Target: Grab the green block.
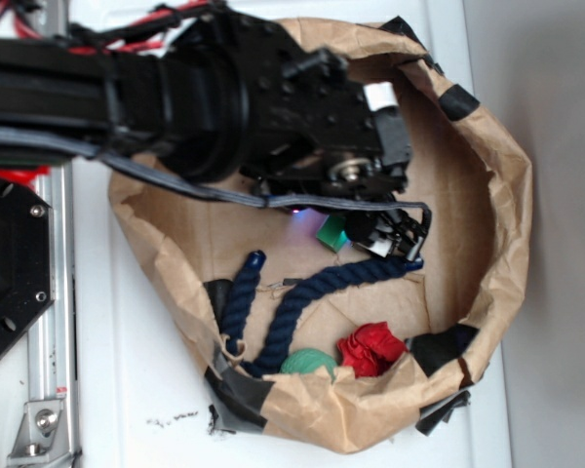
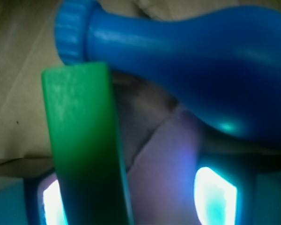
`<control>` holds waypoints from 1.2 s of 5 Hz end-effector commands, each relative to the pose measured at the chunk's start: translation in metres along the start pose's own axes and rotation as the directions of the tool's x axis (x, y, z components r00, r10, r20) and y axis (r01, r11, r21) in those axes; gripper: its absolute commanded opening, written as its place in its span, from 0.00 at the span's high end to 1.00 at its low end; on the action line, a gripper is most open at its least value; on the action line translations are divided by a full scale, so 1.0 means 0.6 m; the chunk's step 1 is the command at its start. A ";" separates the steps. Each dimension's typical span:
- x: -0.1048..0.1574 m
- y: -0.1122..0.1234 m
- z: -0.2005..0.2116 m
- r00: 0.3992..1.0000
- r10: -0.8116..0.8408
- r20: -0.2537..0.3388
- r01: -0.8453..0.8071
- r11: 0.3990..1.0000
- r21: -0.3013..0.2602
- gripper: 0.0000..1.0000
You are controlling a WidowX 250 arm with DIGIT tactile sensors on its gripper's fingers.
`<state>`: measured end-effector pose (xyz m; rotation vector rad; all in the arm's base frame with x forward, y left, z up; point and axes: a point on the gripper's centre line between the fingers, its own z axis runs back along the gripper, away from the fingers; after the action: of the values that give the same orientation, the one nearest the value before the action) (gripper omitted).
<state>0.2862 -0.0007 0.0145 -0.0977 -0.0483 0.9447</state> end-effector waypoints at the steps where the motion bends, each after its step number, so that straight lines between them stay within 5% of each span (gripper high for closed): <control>1: 0.005 -0.008 0.080 0.927 -0.374 0.038 0.374 0.927 0.022 1.00; 2: 0.002 0.006 0.162 0.842 -0.534 0.072 0.537 0.844 -0.018 1.00; 4: -0.019 0.029 0.265 0.664 -0.744 0.075 0.746 0.666 -0.004 1.00; 5: -0.015 0.024 0.279 0.548 -0.837 0.011 0.836 0.548 0.016 1.00; 6: -0.012 0.024 0.274 0.555 -0.832 0.009 0.831 0.555 0.038 1.00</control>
<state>0.2485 0.0015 0.1641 -0.0292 -0.0476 -0.0443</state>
